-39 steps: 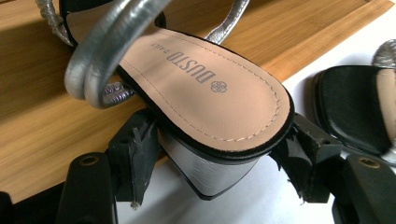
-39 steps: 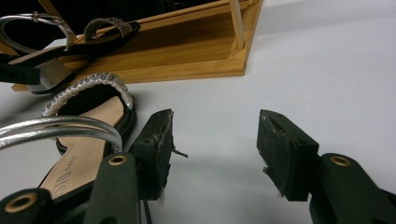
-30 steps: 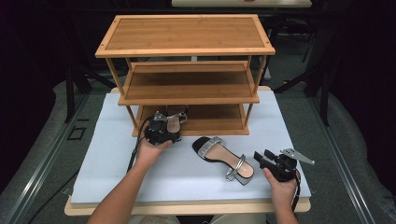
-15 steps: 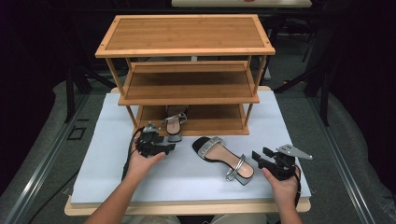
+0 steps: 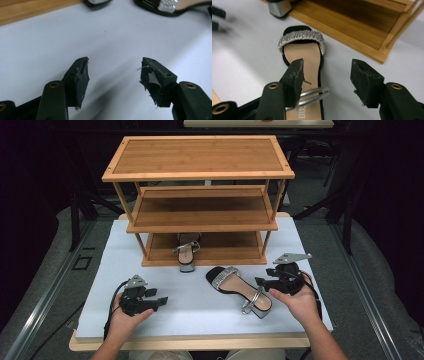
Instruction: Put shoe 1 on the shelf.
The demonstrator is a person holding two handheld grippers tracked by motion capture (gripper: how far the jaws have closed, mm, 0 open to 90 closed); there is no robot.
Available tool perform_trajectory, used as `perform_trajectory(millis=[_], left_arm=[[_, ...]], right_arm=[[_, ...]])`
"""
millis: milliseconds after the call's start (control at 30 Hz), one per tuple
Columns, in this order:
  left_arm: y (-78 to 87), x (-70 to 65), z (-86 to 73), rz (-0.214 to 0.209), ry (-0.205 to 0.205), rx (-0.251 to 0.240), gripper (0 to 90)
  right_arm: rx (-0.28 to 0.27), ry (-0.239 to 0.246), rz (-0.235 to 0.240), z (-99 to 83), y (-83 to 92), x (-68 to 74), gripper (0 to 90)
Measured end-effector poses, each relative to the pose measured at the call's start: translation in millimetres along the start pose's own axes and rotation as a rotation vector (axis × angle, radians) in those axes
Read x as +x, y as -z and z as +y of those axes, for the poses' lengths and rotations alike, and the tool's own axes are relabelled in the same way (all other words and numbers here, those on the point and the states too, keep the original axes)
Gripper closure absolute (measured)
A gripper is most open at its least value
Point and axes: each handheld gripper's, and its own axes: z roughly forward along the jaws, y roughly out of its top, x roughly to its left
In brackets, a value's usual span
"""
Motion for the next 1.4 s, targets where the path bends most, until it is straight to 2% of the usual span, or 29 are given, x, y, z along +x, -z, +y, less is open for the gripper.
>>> perform_trajectory(millis=[33,67,167,233,267,300,333,400,433,467,567,600,633,800,900,1000,1033,1067,1100,1133,1167,1233,1400], left_arm=[[0.4,2.0,-0.3,-0.001,0.004,-0.006,39.2],[0.4,3.5,-1.2,0.002,0.006,-0.009,39.2],[-0.5,7.1,-3.9,0.02,0.015,-0.007,39.2],[-0.1,9.5,-4.3,0.026,0.025,-0.009,39.2],[-0.1,9.5,-4.3,0.026,0.025,-0.009,39.2],[0.4,10.2,-4.3,0.031,0.029,-0.017,39.2],[1.6,10.9,-4.3,0.033,0.032,-0.022,39.2],[1.7,11.2,-4.7,0.036,0.038,-0.026,39.2],[2.0,11.6,-5.0,0.038,0.043,-0.03,39.2],[2.1,11.8,-5.5,0.038,0.048,-0.029,39.2],[2.5,10.7,-5.6,0.035,0.051,-0.037,39.2],[2.5,10.7,-5.6,0.035,0.051,-0.037,39.2],[2.5,10.0,-5.5,0.032,0.048,-0.037,39.2],[1.6,9.8,-6.5,0.031,0.047,-0.032,39.2],[1.3,10.2,-7.0,0.031,0.049,-0.031,39.2],[0.3,9.9,-7.2,0.031,0.051,-0.02,39.2],[-0.6,9.6,-7.4,0.032,0.05,-0.025,39.2],[-0.9,9.3,-7.3,0.031,0.049,-0.022,39.2],[-1.2,9.1,-7.2,0.03,0.049,-0.023,39.2],[-1.2,9.1,-7.2,0.03,0.049,-0.023,39.2],[-1.8,8.6,-7.1,0.03,0.049,-0.022,39.2],[-2.0,8.4,-6.9,0.029,0.048,-0.02,39.2],[-2.5,8.5,-7.0,0.028,0.048,-0.017,39.2]], right_arm=[[0.004,0.012,0.046,3.2,-3.7,1.2,43.2],[0.024,0.031,0.013,6.3,-6.4,4.5,43.3],[0.07,0.076,0.022,13.8,-14.9,10.6,43.0],[0.109,0.094,0.027,18.3,-20.7,13.7,42.9],[0.109,0.094,0.027,18.3,-20.7,13.7,42.9],[0.128,0.101,0.028,20.3,-23.9,15.4,43.1],[0.169,0.13,0.02,25.2,-30.9,18.5,42.8],[0.201,0.135,0.04,28.3,-36.9,20.3,42.7],[0.201,0.135,0.04,28.3,-36.9,20.3,42.7],[0.259,0.134,0.045,31.6,-45.2,23.3,41.4],[0.315,0.155,0.051,34.9,-55.5,27.5,39.0],[0.315,0.155,0.051,34.9,-55.5,27.5,39.0],[0.357,0.169,0.053,37.4,-62.2,30.9,38.2],[0.459,0.175,0.077,40.1,-73.7,35.6,36.9],[0.516,0.203,0.064,38.9,-79.3,35.5,35.5],[0.558,0.205,0.026,37.3,-81.3,35.0,35.4],[0.567,0.189,0.031,36.6,-81.8,34.6,35.4],[0.575,0.165,0.062,35.3,-82.7,32.5,35.5],[0.592,0.121,0.083,34.4,-83.8,32.0,35.5],[0.592,0.121,0.083,34.4,-83.8,32.0,35.5],[0.624,0.121,0.055,34.1,-85.1,31.1,35.5],[0.635,0.129,0.051,33.8,-86.1,30.5,35.4],[0.691,0.101,0.075,36.5,-91.1,29.1,38.0]])
